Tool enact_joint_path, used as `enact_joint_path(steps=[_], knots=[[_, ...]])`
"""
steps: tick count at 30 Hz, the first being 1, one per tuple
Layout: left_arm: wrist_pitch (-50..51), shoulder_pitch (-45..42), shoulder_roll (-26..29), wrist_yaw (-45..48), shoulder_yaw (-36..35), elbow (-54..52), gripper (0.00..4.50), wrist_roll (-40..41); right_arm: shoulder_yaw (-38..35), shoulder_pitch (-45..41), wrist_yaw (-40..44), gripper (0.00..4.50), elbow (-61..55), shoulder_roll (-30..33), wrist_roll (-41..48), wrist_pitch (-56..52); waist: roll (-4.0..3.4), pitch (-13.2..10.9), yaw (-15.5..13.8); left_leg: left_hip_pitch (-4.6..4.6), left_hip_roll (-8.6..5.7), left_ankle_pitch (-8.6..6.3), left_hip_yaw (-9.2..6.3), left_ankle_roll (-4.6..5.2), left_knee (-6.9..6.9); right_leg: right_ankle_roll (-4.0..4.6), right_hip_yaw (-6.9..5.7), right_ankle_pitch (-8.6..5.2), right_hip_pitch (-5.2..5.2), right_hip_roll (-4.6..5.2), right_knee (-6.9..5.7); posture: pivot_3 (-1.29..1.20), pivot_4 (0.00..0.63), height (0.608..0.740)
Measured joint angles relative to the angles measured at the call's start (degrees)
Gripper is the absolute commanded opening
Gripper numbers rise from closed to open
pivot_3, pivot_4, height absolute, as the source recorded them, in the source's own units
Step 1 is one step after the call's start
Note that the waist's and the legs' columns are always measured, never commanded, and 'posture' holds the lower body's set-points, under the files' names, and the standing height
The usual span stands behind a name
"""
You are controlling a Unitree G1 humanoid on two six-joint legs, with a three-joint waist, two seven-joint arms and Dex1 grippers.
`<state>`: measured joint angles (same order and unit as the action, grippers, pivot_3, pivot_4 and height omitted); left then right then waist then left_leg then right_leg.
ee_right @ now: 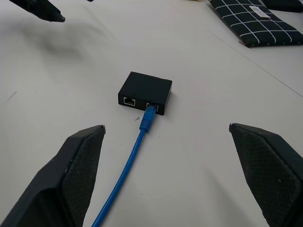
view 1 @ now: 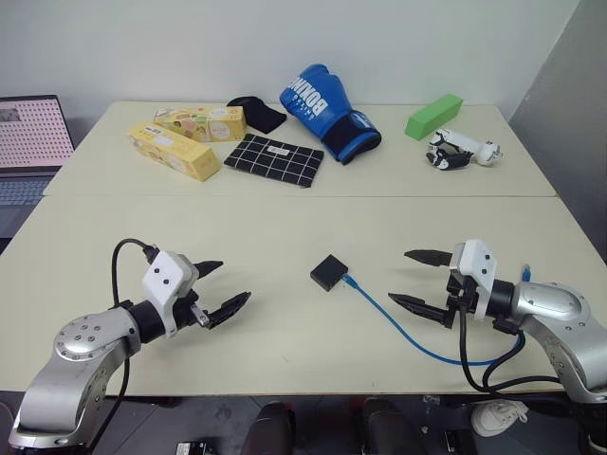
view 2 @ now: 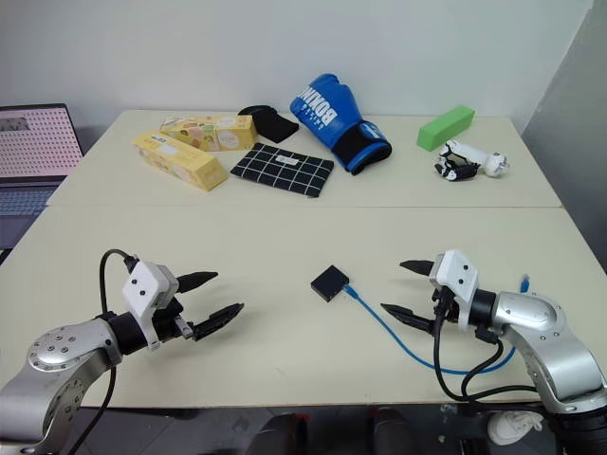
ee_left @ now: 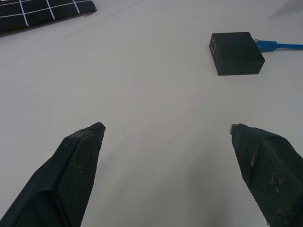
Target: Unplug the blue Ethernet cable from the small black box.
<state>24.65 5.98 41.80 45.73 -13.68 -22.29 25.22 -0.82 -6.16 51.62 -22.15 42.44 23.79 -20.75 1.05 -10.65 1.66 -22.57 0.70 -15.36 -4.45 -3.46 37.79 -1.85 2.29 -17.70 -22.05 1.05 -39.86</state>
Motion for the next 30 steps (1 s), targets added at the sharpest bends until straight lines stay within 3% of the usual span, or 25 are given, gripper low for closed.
enact_joint_path(steps=[20, 30], knots=[[-0.39, 1.50, 0.22, 1.14, -0.02, -1.05, 4.50, 0.49, 0.36, -0.09, -0.80, 4.46, -0.48, -0.08, -0.06, -2.63, 0.00, 0.00, 0.00, -0.01, 0.00, 0.00, 0.01, 0.00, 0.00, 0.00, 0.00, 0.00, 0.00, 0.00, 0.01, 0.00, 0.150, 0.740], [-0.72, 0.87, 4.77, 11.36, 0.65, -0.94, 4.50, 4.21, 10.35, -3.51, -8.20, 4.46, -0.53, -7.97, -4.88, -8.00, 0.02, 0.00, 0.11, -0.02, 0.00, 0.00, 0.02, 0.00, 0.00, 0.01, -0.01, -0.01, -0.02, -0.04, 0.00, 0.00, 0.150, 0.740]])
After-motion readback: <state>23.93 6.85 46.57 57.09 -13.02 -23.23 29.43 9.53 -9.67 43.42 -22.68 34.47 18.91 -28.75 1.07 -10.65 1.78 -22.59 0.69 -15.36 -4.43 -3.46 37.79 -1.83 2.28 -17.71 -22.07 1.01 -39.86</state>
